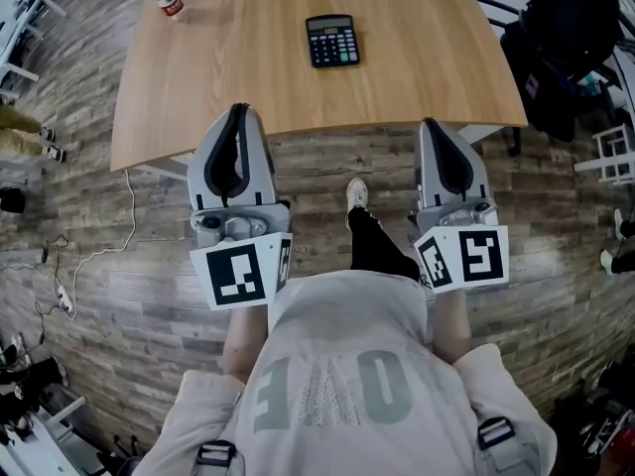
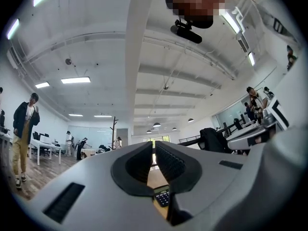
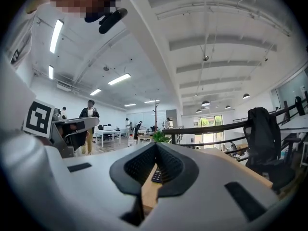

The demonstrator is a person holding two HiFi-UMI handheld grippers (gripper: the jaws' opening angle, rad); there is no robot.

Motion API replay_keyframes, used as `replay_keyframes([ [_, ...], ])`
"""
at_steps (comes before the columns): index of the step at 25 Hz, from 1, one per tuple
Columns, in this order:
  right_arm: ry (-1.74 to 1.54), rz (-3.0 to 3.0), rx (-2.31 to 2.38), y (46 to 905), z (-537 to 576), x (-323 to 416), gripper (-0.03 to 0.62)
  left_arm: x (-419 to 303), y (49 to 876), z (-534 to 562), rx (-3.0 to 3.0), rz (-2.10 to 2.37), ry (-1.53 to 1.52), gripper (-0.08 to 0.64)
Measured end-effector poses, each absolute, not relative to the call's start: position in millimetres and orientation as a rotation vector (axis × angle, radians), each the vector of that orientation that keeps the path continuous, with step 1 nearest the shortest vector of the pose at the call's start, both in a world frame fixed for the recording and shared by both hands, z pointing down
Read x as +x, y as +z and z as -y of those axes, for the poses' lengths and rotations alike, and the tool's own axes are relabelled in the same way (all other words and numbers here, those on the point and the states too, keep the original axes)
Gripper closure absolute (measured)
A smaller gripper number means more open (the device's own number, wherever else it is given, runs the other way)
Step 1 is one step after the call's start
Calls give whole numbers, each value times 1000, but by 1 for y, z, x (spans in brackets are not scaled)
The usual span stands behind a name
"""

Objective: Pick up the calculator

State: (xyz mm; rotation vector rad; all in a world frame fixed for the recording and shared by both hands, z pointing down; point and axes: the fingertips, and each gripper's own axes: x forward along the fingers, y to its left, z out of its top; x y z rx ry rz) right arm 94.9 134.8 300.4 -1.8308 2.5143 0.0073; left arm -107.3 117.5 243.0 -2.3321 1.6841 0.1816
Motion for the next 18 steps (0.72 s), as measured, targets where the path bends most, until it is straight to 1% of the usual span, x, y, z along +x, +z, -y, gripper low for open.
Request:
replay_keyframes([
  [8, -58, -2565, -1756, 296, -48, 127, 572, -88, 239, -44, -2293, -1806, 94, 537],
  [18, -28, -2685, -1566, 273, 59, 148, 572, -70, 193, 47, -2141, -1899, 117, 537],
])
